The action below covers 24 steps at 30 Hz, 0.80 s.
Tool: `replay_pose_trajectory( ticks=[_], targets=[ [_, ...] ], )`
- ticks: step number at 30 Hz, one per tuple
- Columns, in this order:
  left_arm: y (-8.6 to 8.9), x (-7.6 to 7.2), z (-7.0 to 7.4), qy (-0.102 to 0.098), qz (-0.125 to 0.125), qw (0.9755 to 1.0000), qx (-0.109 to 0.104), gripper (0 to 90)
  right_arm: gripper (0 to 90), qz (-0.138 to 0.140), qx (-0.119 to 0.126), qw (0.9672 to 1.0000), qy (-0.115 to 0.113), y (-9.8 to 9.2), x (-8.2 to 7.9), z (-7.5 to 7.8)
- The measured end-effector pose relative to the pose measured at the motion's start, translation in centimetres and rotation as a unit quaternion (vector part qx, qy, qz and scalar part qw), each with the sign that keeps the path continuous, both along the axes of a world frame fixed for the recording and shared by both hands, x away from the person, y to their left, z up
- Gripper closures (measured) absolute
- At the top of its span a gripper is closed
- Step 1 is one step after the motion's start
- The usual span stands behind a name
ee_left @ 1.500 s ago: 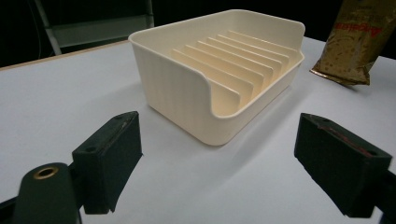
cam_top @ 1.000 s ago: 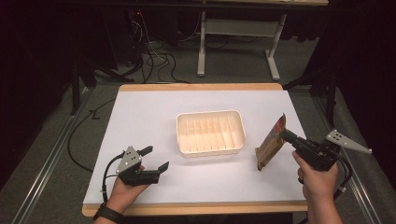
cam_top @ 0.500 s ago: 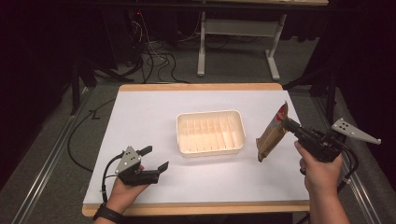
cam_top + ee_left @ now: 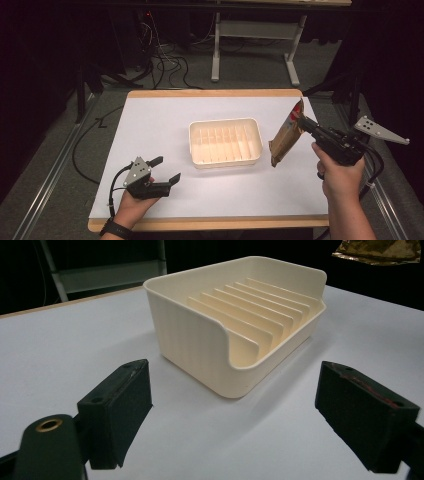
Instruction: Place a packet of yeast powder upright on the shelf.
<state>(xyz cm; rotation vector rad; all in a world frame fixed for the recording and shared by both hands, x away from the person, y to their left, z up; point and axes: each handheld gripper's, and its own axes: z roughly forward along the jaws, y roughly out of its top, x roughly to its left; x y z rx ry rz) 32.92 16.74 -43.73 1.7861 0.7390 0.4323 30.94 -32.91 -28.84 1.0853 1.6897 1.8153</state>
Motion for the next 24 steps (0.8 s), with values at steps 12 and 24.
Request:
replay_pose_trajectory(
  ticks=[12,24],
  targets=[
    [0.2,-0.1,0.1,-0.002,0.004,1.0,-0.004,15.5,89.9,0.02,0.001,0.9998,0.001,2.4,1.2,0.1],
    [0.2,-0.1,0.1,-0.004,0.003,1.0,-0.001,15.5,89.9,0.031,0.006,0.9995,0.003,4.7,2.8,-0.5]
  ],
)
